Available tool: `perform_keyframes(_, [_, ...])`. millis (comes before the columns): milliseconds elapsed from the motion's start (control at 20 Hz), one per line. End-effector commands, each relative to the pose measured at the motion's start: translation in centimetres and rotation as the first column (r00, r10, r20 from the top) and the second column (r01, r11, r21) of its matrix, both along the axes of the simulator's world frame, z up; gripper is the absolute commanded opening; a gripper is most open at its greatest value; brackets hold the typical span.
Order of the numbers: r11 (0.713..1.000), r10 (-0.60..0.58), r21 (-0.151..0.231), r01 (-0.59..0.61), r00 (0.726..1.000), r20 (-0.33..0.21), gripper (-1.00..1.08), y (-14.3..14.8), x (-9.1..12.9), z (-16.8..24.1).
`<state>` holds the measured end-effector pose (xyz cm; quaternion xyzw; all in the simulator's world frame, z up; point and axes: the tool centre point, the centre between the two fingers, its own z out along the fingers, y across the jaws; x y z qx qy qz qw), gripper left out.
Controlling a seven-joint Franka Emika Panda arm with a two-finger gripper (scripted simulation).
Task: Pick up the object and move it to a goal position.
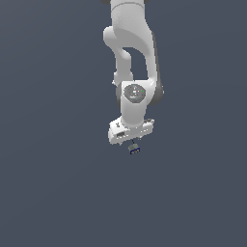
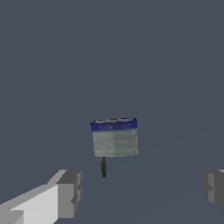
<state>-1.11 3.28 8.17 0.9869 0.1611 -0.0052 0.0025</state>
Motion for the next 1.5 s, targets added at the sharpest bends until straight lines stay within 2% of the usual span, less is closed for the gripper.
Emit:
perform_keyframes(0, [0.999, 0.038, 0.003, -0.038, 0.999, 0.006, 1.0, 0.8, -0.1, -1.0])
perform_keyframes(550, [0.998, 0.068, 0.006, -0.068, 0.998, 0.008, 1.0, 1.4, -0.3, -2.3])
perform_keyframes(950, [0.997, 0.072, 0.006, -0.072, 0.997, 0.009, 1.0, 1.4, -0.4, -5.9])
perform_keyframes(1250, [0.997, 0.072, 0.007, -0.073, 0.997, 0.009, 1.0, 1.5, -0.3, -6.9])
perform_keyframes(1300, [0.997, 0.072, 0.007, -0.073, 0.997, 0.009, -1.0, 1.5, -0.3, -6.9])
perform_keyframes(1450, [0.997, 0.072, 0.007, -0.073, 0.997, 0.009, -1.0, 1.5, -0.3, -6.9])
